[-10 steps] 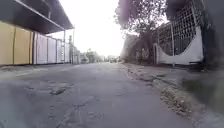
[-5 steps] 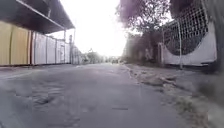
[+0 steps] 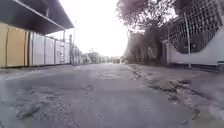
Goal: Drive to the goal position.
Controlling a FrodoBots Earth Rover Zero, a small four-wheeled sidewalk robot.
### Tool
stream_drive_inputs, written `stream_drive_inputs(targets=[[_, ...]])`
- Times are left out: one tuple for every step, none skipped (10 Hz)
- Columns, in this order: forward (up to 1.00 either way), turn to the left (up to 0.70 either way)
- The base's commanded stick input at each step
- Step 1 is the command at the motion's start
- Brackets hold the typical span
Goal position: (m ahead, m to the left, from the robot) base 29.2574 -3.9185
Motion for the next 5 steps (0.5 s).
stream_drive_inputs(targets=[[1.0,-0.4],[1.0,-0.4],[1.0,-0.05],[1.0,0.0],[1.0,0.0]])
